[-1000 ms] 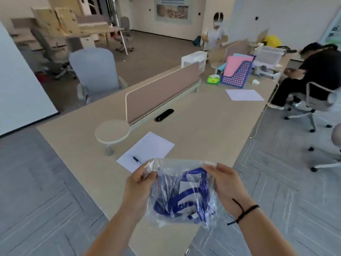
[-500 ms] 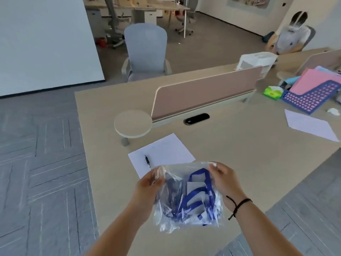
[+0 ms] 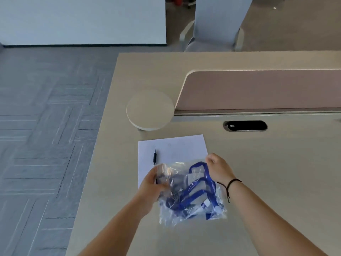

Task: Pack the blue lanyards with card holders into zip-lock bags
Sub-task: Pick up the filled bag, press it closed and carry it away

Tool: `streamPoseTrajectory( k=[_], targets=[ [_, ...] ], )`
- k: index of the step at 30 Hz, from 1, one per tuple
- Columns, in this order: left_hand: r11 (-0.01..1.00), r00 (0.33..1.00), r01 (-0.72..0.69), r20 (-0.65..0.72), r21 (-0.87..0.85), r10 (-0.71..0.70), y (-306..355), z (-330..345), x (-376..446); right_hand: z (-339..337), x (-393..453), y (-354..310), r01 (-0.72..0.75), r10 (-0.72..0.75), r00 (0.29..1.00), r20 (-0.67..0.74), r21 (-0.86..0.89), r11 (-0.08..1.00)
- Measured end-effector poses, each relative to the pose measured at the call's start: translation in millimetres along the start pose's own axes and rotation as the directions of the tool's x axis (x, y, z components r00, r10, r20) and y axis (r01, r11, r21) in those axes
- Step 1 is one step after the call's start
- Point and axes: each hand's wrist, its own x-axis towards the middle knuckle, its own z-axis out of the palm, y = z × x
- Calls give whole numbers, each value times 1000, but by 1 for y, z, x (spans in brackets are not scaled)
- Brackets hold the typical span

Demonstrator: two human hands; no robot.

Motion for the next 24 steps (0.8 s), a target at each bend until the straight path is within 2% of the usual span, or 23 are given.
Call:
streamPoseTrajectory(
  k=[8, 11, 18, 24],
  targets=[
    [982, 980, -36, -188, 187, 72, 0, 13, 56, 16, 63, 7, -72, 65, 991, 116, 62, 995],
    [982, 970, -2, -240, 186, 47, -3, 15, 68, 18, 59, 14, -77, 69, 986, 153, 46, 996],
    [885, 900, -51, -364, 463, 242, -12, 26, 72, 18, 51, 37, -18, 17, 996, 85, 11, 1000],
    [828, 870, 2, -409, 561, 275, -28, 37, 69, 27, 53, 44, 91, -92, 996, -20, -45, 995]
  ],
)
